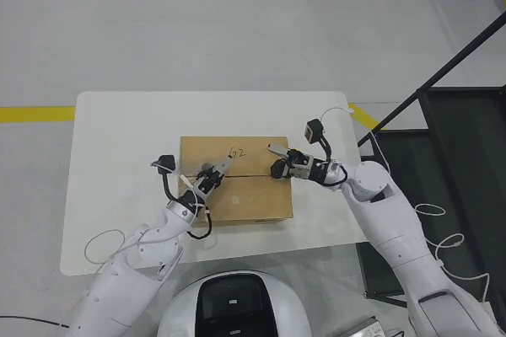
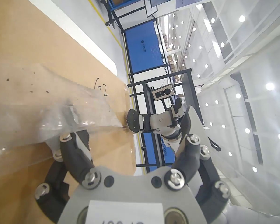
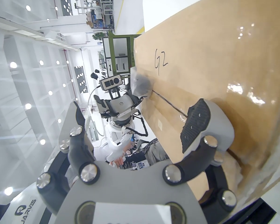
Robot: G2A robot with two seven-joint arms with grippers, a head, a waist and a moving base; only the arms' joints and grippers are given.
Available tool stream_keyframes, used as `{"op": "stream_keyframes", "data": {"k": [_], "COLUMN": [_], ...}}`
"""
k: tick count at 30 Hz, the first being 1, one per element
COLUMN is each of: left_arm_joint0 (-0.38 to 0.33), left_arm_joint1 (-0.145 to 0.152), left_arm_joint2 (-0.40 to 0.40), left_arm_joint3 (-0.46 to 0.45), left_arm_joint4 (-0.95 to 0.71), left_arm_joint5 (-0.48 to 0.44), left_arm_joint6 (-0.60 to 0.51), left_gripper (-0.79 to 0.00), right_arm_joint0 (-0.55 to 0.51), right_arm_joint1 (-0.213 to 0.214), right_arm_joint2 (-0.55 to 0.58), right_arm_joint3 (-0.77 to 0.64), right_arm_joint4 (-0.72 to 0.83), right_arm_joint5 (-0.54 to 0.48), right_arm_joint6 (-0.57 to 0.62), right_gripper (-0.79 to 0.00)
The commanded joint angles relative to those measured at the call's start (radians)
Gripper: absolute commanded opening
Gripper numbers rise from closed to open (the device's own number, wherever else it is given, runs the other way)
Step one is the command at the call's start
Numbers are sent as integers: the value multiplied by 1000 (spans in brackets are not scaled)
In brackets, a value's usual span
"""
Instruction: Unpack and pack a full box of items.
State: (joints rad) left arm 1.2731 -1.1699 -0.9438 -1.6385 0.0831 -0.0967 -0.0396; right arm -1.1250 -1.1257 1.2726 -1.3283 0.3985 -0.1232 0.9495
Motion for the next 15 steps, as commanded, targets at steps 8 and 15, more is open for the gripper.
{"op": "stream_keyframes", "data": {"k": [8,15], "left_arm_joint0": [-51,-92], "left_arm_joint1": [-30,-58], "left_arm_joint2": [55,109], "left_arm_joint3": [16,47], "left_arm_joint4": [32,52], "left_arm_joint5": [48,77], "left_arm_joint6": [-3,-1], "left_gripper": [0,0], "right_arm_joint0": [-165,-270], "right_arm_joint1": [34,47], "right_arm_joint2": [186,283], "right_arm_joint3": [-71,-111], "right_arm_joint4": [69,108], "right_arm_joint5": [-36,-50], "right_arm_joint6": [-26,-51], "right_gripper": [0,0]}}
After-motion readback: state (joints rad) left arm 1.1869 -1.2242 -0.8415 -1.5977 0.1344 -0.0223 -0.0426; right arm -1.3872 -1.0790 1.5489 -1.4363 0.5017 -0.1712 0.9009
